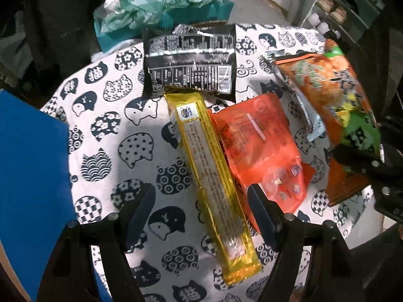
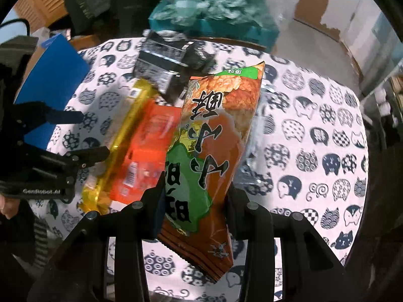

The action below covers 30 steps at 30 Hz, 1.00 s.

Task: Organize snacks
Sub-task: 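Grasp the orange-green rice cracker bag with the right tool, then grasp the long yellow wafer bar with the left tool while the right tool holds the rice cracker bag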

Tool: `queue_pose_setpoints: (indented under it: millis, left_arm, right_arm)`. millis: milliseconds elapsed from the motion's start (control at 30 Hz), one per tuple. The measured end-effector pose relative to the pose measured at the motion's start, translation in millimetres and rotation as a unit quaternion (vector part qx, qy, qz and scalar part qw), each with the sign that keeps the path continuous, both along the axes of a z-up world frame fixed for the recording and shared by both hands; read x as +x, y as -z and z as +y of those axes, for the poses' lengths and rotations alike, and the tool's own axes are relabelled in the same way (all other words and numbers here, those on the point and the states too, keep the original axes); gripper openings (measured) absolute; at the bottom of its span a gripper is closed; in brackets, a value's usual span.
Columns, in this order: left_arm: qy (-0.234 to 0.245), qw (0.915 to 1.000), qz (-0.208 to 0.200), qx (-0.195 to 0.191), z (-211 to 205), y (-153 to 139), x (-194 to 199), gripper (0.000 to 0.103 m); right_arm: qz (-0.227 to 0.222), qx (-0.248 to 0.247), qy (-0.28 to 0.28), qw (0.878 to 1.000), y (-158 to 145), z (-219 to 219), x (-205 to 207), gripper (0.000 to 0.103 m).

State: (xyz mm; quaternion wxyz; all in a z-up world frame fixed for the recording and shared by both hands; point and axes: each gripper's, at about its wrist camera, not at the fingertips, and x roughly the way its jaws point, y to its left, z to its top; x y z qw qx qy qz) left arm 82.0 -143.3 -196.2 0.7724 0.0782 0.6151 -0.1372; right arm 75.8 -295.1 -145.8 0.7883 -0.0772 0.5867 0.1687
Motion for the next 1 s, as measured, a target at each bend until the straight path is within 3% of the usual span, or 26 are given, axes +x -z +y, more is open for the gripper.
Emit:
queue_pose_setpoints:
  millis: [300,433,467,567,1000]
  left_arm:
    - [0.001,0.9997,0.015,0.019,-11,25,12,0.075]
    - [-0.01,0.9994,0.032,-0.002,-8,32,16,0.054]
    - [-0.009,0.9995,0.029,0.0,-9,32,16,0.042]
    - [-0.004,0.9996,0.026,0.008,-10,29,15,0.031]
    - [-0.013,0.9997,-0.008,0.02,17,-9,-3,0.028]
  right_arm:
    - [0.004,0.001,0.011,1.0,6,-16,1,0.038]
    - [0.004,0.003,0.013,1.0,6,-19,0,0.038]
    - [0.004,0.003,0.012,1.0,5,-20,0,0.038]
    - [0.005,0.003,0.01,1.0,4,-18,0,0.038]
    - [-0.011,0.007,-0.009,1.0,-15,-4,-5,0.038]
